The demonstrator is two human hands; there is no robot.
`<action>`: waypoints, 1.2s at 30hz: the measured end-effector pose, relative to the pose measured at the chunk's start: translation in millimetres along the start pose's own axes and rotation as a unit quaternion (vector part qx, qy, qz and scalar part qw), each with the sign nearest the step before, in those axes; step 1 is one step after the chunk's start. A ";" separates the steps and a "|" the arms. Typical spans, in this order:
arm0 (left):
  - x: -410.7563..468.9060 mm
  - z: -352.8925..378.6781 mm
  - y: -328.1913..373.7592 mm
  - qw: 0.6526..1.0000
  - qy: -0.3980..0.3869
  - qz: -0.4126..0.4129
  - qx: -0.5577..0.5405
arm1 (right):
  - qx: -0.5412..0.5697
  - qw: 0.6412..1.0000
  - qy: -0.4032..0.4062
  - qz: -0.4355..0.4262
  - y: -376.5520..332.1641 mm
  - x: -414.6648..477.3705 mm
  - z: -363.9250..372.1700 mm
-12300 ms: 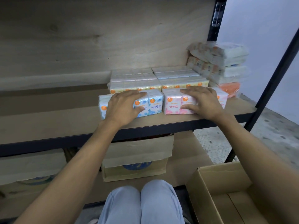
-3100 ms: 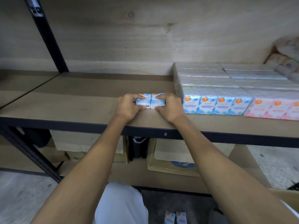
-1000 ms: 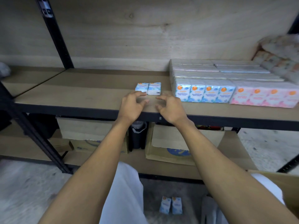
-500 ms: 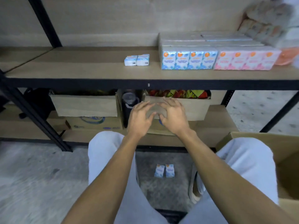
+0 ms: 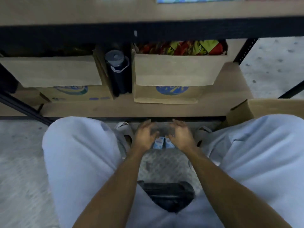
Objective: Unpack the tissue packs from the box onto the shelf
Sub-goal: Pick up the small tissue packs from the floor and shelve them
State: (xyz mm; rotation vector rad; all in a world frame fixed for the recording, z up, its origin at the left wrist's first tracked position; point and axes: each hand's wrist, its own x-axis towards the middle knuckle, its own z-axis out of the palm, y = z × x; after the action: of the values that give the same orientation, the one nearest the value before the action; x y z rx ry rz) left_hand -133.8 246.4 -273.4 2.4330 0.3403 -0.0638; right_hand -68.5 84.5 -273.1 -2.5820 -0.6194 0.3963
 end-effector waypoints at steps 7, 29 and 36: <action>10.8 58.0 -40.4 0.995 -0.088 -0.016 0.036 | 0.063 0.997 -0.033 0.044 37.3 11.2 59.1; 41.2 147.8 -90.1 0.979 -0.150 -0.131 -0.052 | 0.124 0.971 -0.105 0.177 82.5 35.6 135.8; 45.1 161.4 -96.3 0.977 -0.151 -0.142 -0.048 | 0.154 0.966 -0.098 0.182 90.3 42.1 145.4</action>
State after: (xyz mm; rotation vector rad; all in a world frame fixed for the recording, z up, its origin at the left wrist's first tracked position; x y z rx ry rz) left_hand -108.5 226.0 -464.0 2.2209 0.5354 -0.5232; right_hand -54.2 85.3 -448.7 -2.3646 -0.1224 0.8075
